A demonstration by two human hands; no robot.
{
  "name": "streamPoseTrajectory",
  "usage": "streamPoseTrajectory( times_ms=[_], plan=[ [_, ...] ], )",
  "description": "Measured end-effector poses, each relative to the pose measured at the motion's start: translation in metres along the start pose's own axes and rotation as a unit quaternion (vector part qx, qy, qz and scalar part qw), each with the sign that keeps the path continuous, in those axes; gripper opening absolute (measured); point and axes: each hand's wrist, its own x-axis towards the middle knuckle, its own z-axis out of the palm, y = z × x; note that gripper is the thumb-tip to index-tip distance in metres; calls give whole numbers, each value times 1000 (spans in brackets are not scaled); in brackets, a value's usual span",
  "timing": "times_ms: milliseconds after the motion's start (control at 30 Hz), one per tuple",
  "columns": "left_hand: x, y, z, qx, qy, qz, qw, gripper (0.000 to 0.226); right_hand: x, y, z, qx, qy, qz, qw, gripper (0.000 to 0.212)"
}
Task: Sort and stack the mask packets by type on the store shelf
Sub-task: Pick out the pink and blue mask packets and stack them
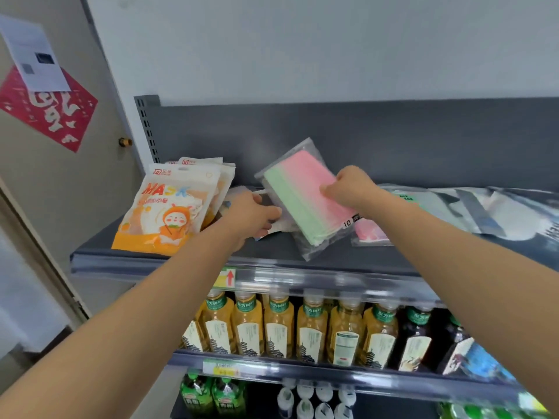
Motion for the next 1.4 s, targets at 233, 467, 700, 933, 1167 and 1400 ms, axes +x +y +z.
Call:
streamPoseTrajectory(
  times_ms=[233,467,700,933,1167,1400],
  plan=[
    [0,14,34,16,53,14,998,17,19,28,-23,112,63,10,992,12],
    [0,29,56,-40,67,13,997,28,24,33,-19,169,-14,-2,985,22],
    [-3,35,51,-153,112,-3,982,28,21,30,-15,190,-71,-37,979,34],
    [4,31,8,-88,205,2,975,19,13,35,-16,-15,-153,-93,984,37],
    [-9,17,-32,-98,188,-5,977,27,8,16,7,-202,-230,-127,944,69],
    [-7,8,-49,-60,168,18,984,26,6,6,22,-239,-222,-132,936,76]
  ],
)
